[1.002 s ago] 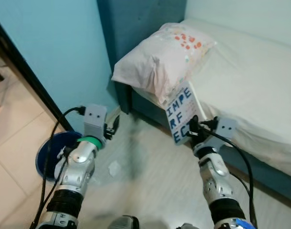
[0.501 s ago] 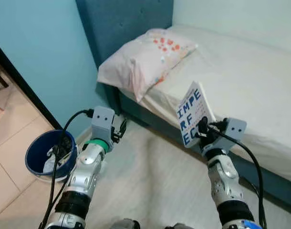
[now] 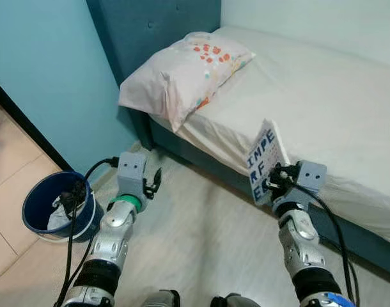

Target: Clean up the room

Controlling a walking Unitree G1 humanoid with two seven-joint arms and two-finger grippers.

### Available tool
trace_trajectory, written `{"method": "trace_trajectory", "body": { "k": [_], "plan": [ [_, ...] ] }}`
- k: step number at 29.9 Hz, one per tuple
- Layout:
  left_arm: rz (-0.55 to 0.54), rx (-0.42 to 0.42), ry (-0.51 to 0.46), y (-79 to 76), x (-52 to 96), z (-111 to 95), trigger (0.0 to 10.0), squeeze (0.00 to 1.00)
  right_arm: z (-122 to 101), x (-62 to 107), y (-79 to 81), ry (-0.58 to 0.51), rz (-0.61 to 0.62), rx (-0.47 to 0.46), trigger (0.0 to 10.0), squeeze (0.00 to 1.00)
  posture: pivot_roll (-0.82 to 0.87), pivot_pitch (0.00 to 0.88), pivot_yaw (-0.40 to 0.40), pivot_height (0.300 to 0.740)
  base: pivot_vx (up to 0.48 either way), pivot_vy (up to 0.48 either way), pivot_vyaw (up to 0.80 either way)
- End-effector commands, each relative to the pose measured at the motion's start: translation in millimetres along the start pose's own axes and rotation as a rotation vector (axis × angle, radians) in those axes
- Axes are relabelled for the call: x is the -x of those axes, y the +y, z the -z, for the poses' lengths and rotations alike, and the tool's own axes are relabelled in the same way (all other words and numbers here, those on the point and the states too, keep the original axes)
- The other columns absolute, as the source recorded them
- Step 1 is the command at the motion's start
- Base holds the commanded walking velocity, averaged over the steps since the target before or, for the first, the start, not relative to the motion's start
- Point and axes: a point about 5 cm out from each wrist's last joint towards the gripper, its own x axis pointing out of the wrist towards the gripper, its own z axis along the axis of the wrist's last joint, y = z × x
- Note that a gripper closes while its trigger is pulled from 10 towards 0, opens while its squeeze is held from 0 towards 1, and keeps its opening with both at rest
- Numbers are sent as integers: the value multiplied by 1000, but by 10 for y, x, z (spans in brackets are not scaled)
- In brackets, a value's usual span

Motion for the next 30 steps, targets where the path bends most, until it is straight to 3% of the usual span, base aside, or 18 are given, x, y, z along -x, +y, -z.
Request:
{"method": "trace_trajectory", "body": {
  "k": [1,7,13,30],
  "plan": [
    [-27,28,17,33,38,85,10000,0,9,15,35,-16,-23,17,10000,0,93,49,69,737,0,0,0],
    [-39,54,-11,33,39,61,10000,0,36,11,78,-2,-49,-4,10000,0,80,48,44,737,0,0,0],
    [0,45,-37,-88,40,49,10000,0,79,28,73,8,-31,-17,10000,0,87,37,30,737,0,0,0],
    [115,44,-111,-253,-39,-136,10000,0,28,64,92,-59,-30,-22,10000,0,71,23,63,737,0,0,0]
  ]
}}
